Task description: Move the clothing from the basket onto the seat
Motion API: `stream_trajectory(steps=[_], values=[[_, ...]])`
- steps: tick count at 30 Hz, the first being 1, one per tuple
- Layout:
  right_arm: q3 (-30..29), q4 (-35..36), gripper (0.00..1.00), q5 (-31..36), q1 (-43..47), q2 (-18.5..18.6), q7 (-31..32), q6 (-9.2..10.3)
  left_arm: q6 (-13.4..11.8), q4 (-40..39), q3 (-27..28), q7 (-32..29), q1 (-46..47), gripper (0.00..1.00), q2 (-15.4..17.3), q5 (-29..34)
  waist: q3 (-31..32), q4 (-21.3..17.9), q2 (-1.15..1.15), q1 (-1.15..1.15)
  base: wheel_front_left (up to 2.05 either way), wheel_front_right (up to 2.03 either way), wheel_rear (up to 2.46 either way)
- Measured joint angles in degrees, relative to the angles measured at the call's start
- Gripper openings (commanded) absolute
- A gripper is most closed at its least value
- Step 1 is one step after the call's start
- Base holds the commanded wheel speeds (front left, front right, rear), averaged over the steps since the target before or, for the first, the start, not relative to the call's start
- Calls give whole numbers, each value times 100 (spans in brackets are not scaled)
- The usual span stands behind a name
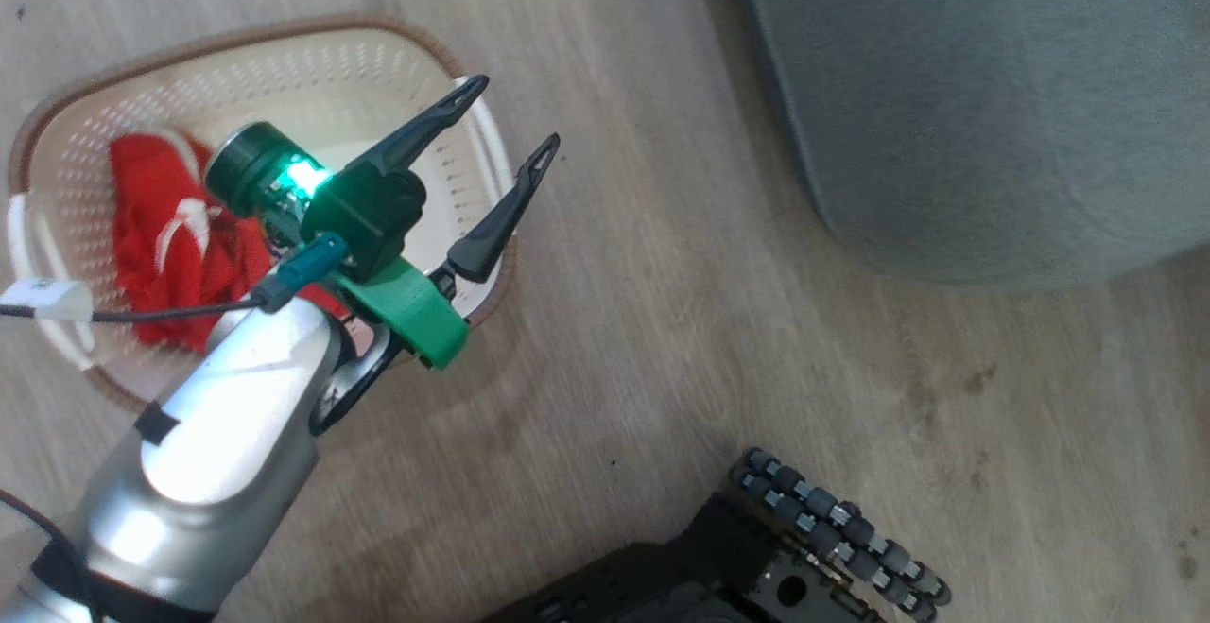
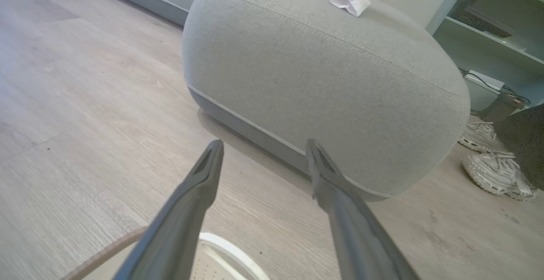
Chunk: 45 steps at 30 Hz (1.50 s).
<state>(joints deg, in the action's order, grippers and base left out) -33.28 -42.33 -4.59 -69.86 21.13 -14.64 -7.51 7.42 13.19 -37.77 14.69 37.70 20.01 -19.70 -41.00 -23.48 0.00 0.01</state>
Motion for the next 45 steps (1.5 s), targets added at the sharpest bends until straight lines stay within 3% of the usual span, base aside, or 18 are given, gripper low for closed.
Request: stream_trajectory(steps=[5,11,16,21,22,23,24,25,32,37,45], values=[[-569,-160,0,449,-256,434,64,0,0,-96,13,0,69,100,94,-15,-238,263,0,-1,0,0,0],[-1314,-202,0,966,-333,548,450,0,0,-164,5,0,82,100,149,-15,-463,461,0,-1,0,0,0],[-1863,-396,0,1125,-60,272,771,0,-1,-197,3,0,82,100,189,-14,-631,545,0,-1,0,0,0],[-2042,-536,0,1106,424,-116,857,0,-2,-198,2,0,81,100,204,-14,-658,602,0,-1,0,0,0],[-2031,-542,4,1102,500,-134,838,0,-2,-196,2,0,81,100,203,-14,-651,612,0,-1,0,0,0],[-1992,-566,37,1078,560,-148,779,0,-2,-190,2,0,81,100,198,-14,-638,619,0,-1,0,0,0],[-1867,-606,81,1073,637,-148,697,0,-2,-188,3,0,81,100,180,-14,-620,625,0,-1,0,0,0],[-1741,-660,100,1070,712,-146,639,0,-2,-185,7,0,82,100,175,-15,-595,630,0,-1,0,0,0],[-726,-1403,100,446,1046,154,187,0,-2,-137,71,0,82,100,-90,-15,-305,714,0,-1,0,0,0],[121,-1512,100,-111,1364,285,31,0,-2,-58,204,0,75,100,-336,-15,20,820,0,-1,0,0,0],[886,-611,100,-651,2603,252,18,0,-1,138,624,0,-270,100,-748,-15,705,1058,1,-2,0,0,0]])
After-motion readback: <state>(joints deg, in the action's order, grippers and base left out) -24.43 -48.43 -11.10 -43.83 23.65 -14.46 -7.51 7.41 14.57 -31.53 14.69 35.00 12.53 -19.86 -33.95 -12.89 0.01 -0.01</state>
